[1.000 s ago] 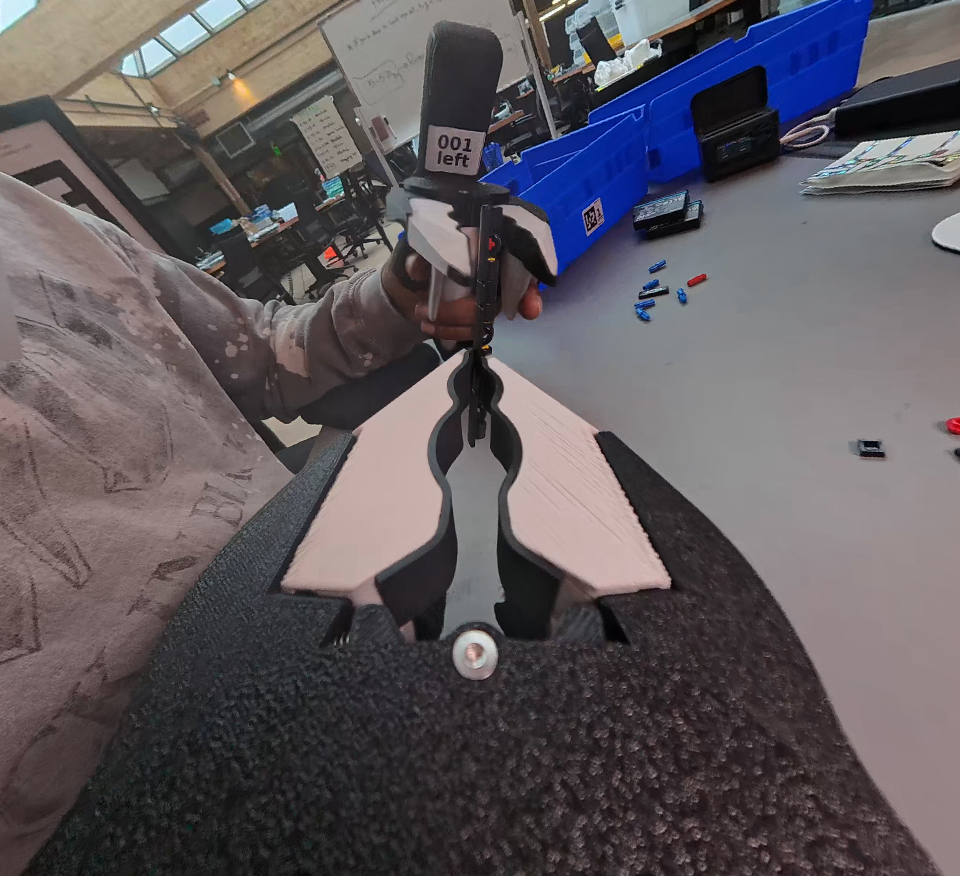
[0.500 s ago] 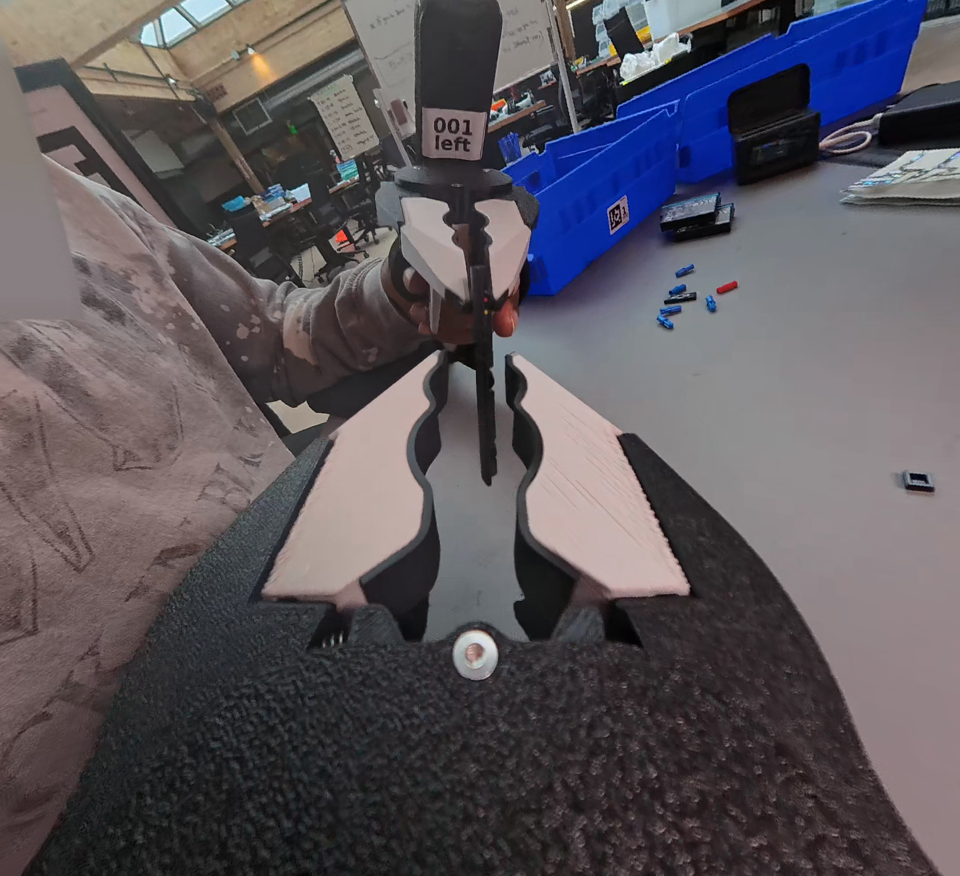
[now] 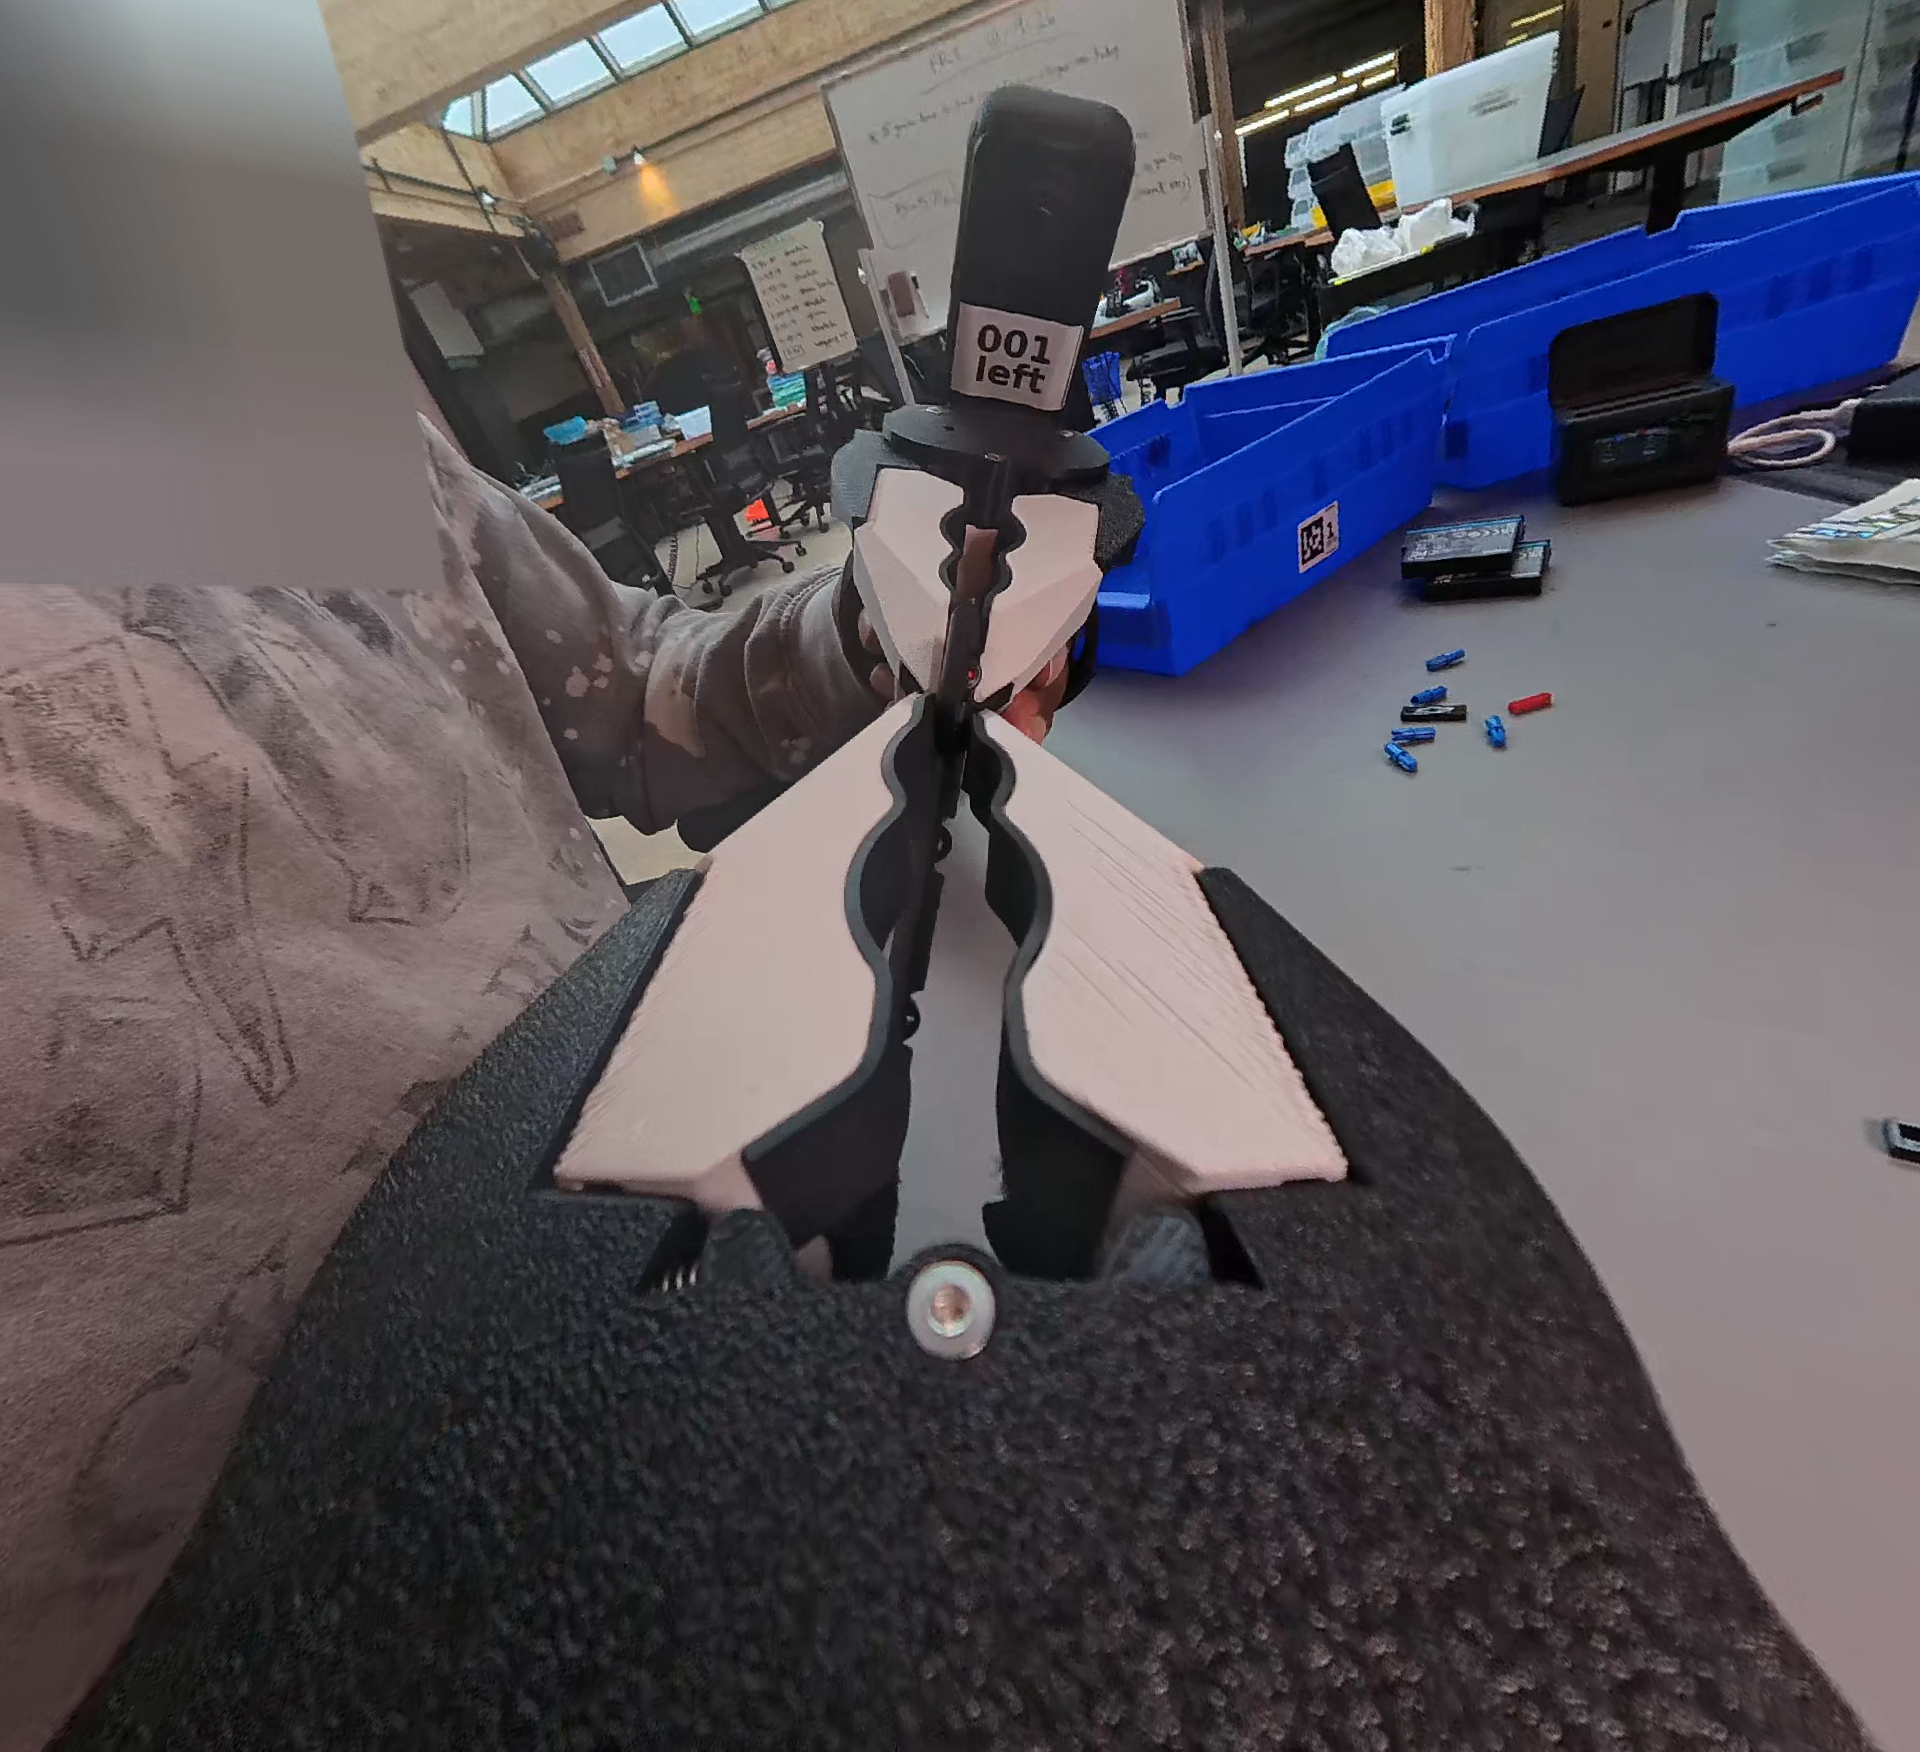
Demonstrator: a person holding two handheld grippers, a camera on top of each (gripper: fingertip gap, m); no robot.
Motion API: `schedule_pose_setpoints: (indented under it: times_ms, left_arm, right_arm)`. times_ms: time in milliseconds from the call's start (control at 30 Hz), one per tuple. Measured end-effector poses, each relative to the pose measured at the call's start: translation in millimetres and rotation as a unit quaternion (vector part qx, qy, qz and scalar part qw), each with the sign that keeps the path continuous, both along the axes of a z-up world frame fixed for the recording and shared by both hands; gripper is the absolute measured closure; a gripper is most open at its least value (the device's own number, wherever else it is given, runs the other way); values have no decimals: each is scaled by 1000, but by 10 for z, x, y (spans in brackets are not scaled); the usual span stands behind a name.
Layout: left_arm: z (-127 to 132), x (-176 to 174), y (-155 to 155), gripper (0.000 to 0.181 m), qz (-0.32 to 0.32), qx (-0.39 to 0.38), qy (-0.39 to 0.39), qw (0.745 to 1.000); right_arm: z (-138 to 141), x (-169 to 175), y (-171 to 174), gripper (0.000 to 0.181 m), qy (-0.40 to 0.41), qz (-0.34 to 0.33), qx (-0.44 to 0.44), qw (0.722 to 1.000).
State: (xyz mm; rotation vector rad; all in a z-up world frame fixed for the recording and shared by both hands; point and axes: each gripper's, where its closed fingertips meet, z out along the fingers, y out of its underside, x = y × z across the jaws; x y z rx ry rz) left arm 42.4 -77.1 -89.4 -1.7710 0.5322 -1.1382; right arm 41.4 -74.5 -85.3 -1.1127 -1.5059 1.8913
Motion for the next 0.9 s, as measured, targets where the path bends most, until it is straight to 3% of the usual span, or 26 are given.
schedule_pose_setpoints:
  times_ms: [167, 233, 267, 333, 433, 533, 900]
  left_arm:
    - [77, -5, 9, 181, -6, -10, -38, 999]
    - [47, -179, 38, 181, 20, -19, -61, 998]
    - [-35, -284, 50, 181, 36, -34, -70, 996]
    - [-182, -316, 65, 181, 40, -57, -69, 995]
    - [-205, -180, 110, 181, 24, -39, -17, 999]
    - [-214, -133, 131, 181, 19, -40, -7, 999]
    - [-374, -135, 78, 180, 22, -39, 54, 998]
  right_arm:
    - [180, 36, 101, 181, 31, -10, -50, 998]
    - [503, 232, 557, 181, 93, -60, -140, 984]
    - [494, 290, 727, 181, 96, -108, -105, 984]
    - [413, 283, 695, 181, 74, -116, -78, 987]
    - [187, 116, 465, 181, 23, -102, 13, 994]
    - [216, 104, 437, 181, 25, -86, -11, 996]
    - [-376, -35, 151, 181, -104, -33, 34, 993]
